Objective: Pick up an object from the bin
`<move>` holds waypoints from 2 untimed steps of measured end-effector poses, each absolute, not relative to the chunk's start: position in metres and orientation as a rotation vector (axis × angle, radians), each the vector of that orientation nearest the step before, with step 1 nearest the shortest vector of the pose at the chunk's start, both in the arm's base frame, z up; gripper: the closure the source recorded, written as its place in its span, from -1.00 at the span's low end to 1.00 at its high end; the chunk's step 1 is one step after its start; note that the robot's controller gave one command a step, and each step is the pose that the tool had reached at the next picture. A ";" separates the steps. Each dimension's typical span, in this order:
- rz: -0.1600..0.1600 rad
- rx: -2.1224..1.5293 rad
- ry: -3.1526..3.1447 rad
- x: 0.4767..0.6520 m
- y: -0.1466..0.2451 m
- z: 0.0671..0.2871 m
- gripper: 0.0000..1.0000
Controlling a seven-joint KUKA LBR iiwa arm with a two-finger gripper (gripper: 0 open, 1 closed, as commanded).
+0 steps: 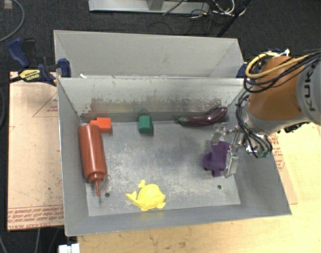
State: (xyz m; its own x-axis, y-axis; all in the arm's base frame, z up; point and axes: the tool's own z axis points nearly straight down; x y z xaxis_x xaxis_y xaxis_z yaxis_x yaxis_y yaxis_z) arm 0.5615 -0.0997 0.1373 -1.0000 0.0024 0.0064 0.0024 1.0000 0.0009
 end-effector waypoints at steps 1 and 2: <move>0.000 0.000 -3.143 0.563 -0.099 0.142 -1.00; -0.001 -0.064 -3.142 0.563 -0.121 0.082 -1.00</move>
Offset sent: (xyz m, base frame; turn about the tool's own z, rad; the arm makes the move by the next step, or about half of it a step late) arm -0.0011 -0.0249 -0.0673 0.0436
